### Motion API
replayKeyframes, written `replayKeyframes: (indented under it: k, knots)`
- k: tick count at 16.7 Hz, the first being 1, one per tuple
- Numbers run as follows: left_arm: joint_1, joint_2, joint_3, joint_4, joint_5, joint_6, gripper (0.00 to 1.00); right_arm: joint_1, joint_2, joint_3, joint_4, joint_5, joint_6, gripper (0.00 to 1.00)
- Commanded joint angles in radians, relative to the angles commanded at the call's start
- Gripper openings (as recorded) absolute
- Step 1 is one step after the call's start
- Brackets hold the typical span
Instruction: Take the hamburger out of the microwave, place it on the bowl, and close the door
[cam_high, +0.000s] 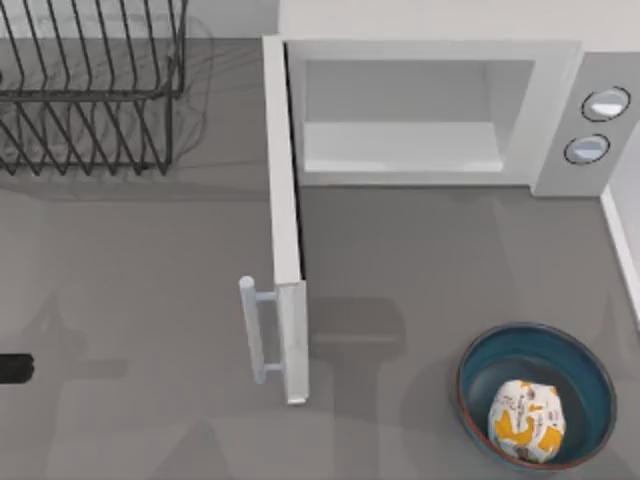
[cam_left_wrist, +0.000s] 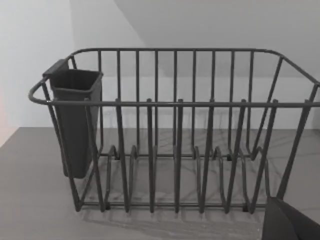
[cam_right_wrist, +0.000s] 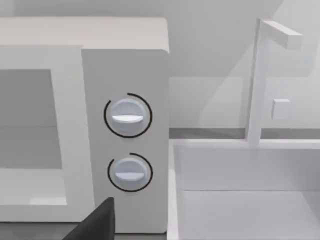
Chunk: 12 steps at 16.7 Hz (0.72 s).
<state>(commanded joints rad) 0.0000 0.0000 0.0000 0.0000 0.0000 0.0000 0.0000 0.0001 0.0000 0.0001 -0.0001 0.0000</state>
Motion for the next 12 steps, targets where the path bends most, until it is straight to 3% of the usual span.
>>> replayKeyframes:
  k: [7, 12]
  knots:
    - [-0.003, 0.003, -0.001, 0.003, -0.003, 0.000, 0.00, 0.000, 0.000, 0.000, 0.000, 0.000, 0.000, 1.00]
    - [-0.146, 0.129, -0.031, 0.161, -0.146, 0.002, 0.00, 0.000, 0.000, 0.000, 0.000, 0.000, 0.000, 1.00]
